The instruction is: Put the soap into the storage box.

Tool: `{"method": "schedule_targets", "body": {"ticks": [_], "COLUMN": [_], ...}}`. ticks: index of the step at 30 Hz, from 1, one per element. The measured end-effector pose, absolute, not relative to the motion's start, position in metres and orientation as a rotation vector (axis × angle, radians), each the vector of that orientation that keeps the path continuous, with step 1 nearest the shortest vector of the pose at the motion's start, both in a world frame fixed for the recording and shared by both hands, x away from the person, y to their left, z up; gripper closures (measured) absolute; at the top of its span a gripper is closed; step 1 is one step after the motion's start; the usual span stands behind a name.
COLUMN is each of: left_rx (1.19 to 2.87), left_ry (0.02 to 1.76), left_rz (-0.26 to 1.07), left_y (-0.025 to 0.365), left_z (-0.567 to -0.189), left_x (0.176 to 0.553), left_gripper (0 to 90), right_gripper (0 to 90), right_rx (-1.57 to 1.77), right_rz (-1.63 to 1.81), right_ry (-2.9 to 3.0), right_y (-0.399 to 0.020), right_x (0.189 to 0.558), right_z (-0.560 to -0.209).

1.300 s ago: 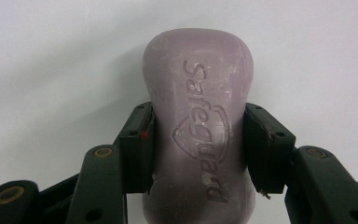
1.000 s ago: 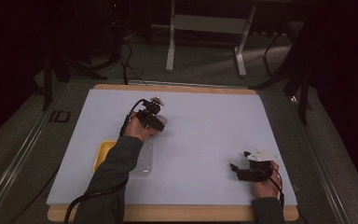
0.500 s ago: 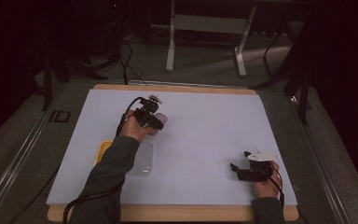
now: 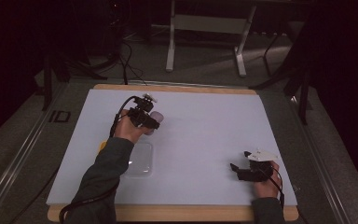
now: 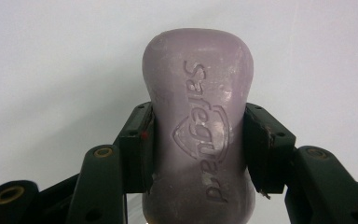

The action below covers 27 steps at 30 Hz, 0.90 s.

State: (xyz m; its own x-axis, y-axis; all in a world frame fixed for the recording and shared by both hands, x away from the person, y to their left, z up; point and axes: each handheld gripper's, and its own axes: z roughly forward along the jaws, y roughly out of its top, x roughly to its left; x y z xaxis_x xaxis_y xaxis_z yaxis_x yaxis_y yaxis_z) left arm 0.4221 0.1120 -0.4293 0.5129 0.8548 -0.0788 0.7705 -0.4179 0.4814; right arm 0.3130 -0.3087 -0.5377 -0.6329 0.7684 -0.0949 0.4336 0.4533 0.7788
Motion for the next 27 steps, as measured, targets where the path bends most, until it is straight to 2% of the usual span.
{"method": "schedule_targets", "body": {"ticks": [27], "left_rx": [2.273], "left_ry": [1.345], "left_rz": [0.287], "left_y": [0.131], "left_z": [-0.422], "left_x": [0.402], "left_gripper": [49.7], "right_gripper": [20.6], "right_rx": [1.006], "right_rz": [1.036], "right_ry": [2.265], "right_y": [-0.309], "right_x": [0.312], "right_z": [-0.537]}}
